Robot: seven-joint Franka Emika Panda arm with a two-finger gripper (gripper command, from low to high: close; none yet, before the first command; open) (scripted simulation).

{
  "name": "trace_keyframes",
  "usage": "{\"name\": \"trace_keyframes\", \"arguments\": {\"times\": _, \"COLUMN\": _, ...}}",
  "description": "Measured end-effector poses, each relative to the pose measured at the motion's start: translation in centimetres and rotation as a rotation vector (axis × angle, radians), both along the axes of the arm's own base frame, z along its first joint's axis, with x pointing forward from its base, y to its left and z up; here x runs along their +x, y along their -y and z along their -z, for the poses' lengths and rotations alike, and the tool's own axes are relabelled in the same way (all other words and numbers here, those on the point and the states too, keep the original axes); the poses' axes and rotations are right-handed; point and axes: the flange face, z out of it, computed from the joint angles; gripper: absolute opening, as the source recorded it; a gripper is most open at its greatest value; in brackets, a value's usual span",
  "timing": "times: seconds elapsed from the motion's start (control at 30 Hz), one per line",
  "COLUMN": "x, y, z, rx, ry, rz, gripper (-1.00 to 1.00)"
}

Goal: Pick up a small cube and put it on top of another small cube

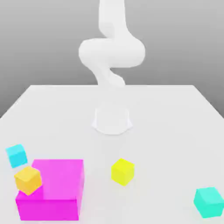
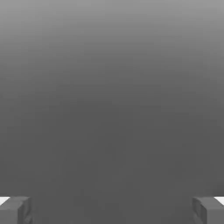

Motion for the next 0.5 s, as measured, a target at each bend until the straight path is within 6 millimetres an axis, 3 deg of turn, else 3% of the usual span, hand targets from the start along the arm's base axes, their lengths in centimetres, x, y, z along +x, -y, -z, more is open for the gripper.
{"name": "trace_keyframes", "arguments": {"times": 0.13, "x": 3.5, "y": -0.6, "z": 9.9, "rx": 0.091, "ry": -0.148, "rz": 0.086, "gripper": 0.0}}
{"name": "trace_keyframes", "arguments": {"times": 0.27, "x": 4.5, "y": -1.5, "z": 19.9, "rx": 0.154, "ry": -0.295, "rz": 0.184, "gripper": 0.0}}
{"name": "trace_keyframes", "arguments": {"times": 0.4, "x": 3.1, "y": -2.5, "z": 30.0, "rx": 0.192, "ry": -0.446, "rz": 0.301, "gripper": 0.0}}
{"name": "trace_keyframes", "arguments": {"times": 0.5, "x": 0.1, "y": -3.1, "z": 37.7, "rx": 0.201, "ry": -0.566, "rz": 0.408, "gripper": 0.0}}
